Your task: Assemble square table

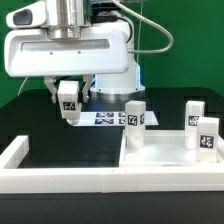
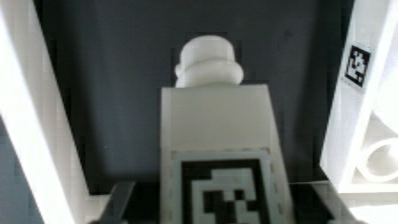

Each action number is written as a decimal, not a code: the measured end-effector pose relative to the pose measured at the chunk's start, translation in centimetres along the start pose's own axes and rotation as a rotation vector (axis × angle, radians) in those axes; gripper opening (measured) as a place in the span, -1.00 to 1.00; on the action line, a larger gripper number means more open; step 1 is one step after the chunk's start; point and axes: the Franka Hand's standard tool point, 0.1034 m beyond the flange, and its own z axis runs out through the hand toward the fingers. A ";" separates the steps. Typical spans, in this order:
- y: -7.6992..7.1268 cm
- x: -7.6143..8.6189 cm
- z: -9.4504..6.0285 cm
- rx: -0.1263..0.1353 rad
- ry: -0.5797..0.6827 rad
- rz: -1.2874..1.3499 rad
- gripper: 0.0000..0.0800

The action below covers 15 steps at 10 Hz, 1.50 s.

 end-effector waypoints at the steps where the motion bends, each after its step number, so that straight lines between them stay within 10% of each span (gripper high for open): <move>1: -1.0 0.2 0.5 0.002 0.003 -0.005 -0.29; 6: -6.2 4.3 0.0 0.023 0.091 -0.013 -0.29; 8: -5.9 4.2 0.1 0.022 0.086 -0.011 -0.29; 11: -4.5 4.3 -0.1 -0.060 0.256 -0.036 -0.29; 15: -5.6 5.4 0.0 -0.049 0.288 -0.043 -0.29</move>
Offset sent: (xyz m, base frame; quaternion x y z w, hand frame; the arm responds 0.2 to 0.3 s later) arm 0.0486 0.0452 0.0107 0.0462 0.0312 0.0448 0.9974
